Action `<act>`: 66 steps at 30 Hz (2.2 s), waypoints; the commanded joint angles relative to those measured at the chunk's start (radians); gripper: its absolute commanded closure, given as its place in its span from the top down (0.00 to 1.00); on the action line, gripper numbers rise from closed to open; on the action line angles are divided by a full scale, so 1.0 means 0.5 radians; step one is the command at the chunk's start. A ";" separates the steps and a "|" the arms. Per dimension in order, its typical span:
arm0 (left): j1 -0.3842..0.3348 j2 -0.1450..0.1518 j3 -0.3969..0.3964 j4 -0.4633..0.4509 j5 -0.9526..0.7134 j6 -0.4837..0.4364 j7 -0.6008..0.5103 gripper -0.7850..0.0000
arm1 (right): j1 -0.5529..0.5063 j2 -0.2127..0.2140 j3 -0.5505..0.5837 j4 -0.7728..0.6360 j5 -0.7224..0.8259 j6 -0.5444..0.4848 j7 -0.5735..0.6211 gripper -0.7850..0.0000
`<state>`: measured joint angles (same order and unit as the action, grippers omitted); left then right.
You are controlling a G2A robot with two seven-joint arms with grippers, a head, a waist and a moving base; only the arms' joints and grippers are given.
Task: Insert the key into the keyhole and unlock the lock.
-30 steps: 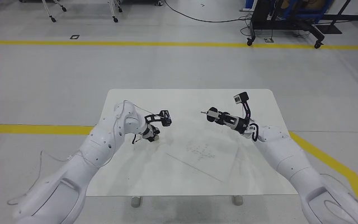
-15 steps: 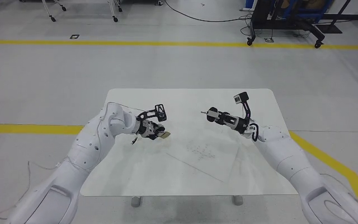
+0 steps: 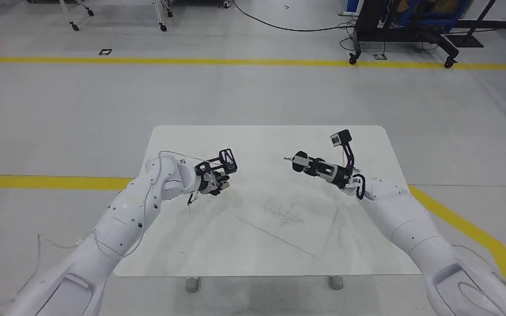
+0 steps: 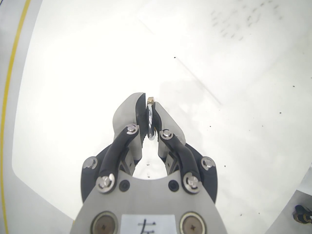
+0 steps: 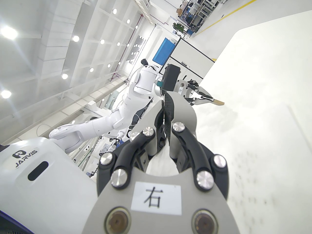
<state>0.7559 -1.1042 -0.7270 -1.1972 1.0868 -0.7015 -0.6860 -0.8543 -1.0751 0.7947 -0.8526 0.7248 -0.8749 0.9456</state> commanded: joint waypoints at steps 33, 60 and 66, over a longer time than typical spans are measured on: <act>-0.241 -0.164 0.207 0.338 -0.458 -0.099 -0.455 0.00 | 0.000 0.000 0.000 0.000 0.000 0.000 0.000 0.00; -0.195 -0.043 0.073 0.505 -0.533 -0.549 0.199 0.00 | 0.000 0.000 0.000 0.000 0.000 0.000 0.000 0.00; -0.203 -0.044 0.080 0.487 -0.493 -0.509 0.172 0.00 | 0.000 0.000 0.000 0.000 0.000 0.000 0.000 0.00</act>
<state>0.6543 -1.1262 -0.6869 -0.9539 0.8433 -0.9552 -0.6003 -0.8543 -1.0751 0.7947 -0.8526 0.7248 -0.8749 0.9456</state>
